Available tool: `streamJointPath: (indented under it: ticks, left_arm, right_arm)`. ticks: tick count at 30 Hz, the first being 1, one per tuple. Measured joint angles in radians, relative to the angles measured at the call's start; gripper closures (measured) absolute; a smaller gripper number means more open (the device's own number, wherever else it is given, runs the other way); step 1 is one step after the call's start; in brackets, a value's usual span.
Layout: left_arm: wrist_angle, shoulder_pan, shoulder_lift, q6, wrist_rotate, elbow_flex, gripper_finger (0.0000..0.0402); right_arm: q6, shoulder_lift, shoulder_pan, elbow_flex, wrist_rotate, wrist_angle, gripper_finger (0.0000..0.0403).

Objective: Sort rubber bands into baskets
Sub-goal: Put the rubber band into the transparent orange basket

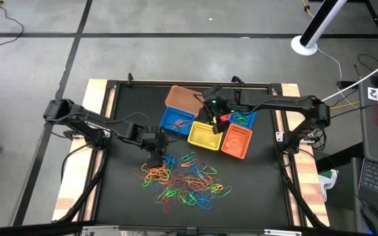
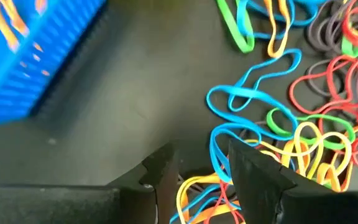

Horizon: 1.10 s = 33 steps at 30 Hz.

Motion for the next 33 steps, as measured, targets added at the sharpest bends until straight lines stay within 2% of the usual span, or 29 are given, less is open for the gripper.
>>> streamJointPath:
  ticks: [15,22,26,29,33]
  left_arm:
    - [0.061,0.000,0.138,-0.022,0.078,0.000,0.0265]
    - [0.068,0.000,0.189,-0.022,0.084,-0.001,0.0265]
    - [0.069,0.000,0.205,-0.022,0.089,-0.001,0.0266]
    - [0.071,0.000,0.206,-0.022,0.107,-0.001,0.0285]
    - [0.071,0.003,0.202,-0.021,0.129,0.001,0.0340]
  right_arm:
    - [0.214,-0.184,0.112,0.000,0.005,-0.390,0.0244]
    - [0.319,-0.217,0.178,0.000,0.004,-0.482,0.0244]
    - [0.374,-0.218,0.223,-0.005,0.004,-0.476,0.0244]
    - [0.399,-0.218,0.264,-0.046,-0.004,-0.462,0.0244]
    - [0.460,-0.218,0.322,-0.127,-0.004,-0.427,0.0244]
